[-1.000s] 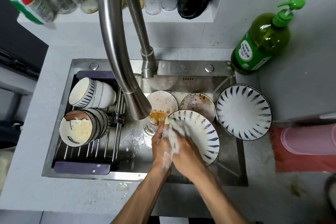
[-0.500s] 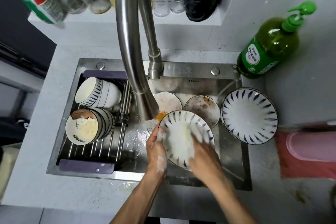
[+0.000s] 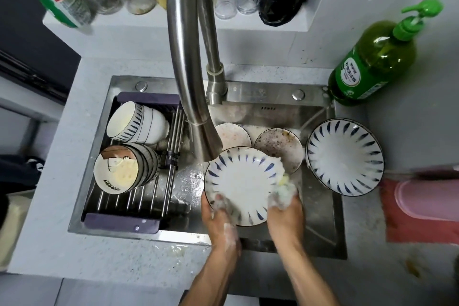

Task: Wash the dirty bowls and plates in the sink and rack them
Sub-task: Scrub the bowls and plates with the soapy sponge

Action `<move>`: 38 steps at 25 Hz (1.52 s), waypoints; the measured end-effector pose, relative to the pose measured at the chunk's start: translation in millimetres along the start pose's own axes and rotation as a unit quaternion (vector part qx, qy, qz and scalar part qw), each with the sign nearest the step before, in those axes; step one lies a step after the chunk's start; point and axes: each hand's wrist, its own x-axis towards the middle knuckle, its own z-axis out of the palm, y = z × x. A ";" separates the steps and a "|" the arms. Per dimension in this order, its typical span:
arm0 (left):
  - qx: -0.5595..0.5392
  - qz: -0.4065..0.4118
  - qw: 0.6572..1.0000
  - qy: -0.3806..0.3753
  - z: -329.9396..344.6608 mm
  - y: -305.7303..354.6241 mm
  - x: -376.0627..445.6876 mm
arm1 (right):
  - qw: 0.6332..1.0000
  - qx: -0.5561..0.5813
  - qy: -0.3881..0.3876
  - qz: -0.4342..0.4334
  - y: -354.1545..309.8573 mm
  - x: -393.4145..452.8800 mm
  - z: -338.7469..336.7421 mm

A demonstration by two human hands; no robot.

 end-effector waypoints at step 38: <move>0.113 -0.082 0.967 -0.215 14.8 14.4 10.7 | 0.928 -0.078 -0.160 -0.328 -41.4 45.4 -0.6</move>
